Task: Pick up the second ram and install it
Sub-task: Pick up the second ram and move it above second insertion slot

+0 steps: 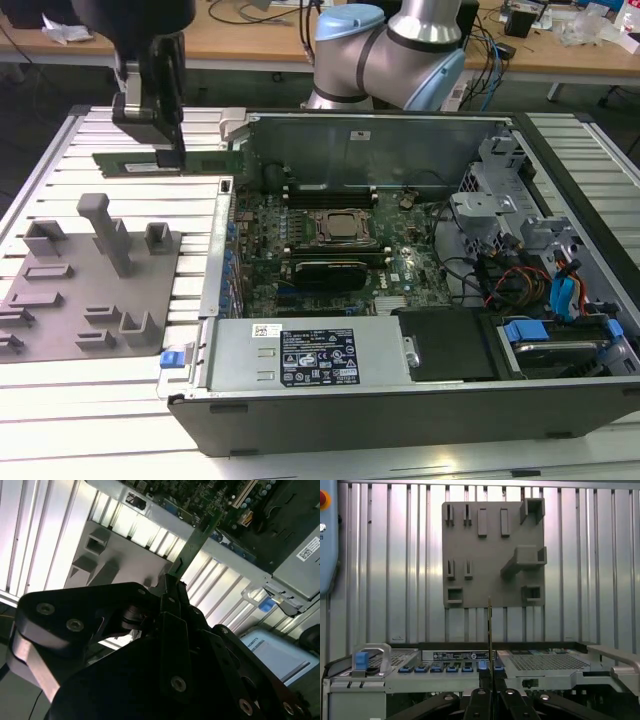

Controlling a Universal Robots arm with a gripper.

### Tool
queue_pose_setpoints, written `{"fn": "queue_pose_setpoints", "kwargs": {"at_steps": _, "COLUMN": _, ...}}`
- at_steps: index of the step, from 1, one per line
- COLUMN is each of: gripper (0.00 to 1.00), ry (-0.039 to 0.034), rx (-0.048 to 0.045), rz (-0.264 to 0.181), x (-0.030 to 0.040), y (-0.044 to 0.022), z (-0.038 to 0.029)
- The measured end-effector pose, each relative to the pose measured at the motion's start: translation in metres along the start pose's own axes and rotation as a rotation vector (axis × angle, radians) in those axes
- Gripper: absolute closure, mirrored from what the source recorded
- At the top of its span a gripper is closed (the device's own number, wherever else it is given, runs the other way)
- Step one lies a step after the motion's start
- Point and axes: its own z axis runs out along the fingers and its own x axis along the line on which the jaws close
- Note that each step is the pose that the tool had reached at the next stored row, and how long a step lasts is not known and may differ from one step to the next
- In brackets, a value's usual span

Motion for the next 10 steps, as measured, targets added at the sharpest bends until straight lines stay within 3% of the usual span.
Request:
{"fn": "queue_pose_setpoints", "kwargs": {"at_steps": 2, "gripper": 0.87, "ry": 0.0, "rx": -0.0001, "rz": 0.0, "x": -0.0002, "y": -0.0057, "z": -0.0002}}
{"fn": "queue_pose_setpoints", "kwargs": {"at_steps": 6, "gripper": 0.87, "ry": 0.0, "rx": -0.0004, "rz": 0.0, "x": -0.0014, "y": -0.029, "z": -0.0012}}
{"fn": "queue_pose_setpoints", "kwargs": {"at_steps": 10, "gripper": 0.87, "ry": 0.0, "rx": -0.0005, "rz": 0.0, "x": -0.0021, "y": -0.0445, "z": -0.0019}}
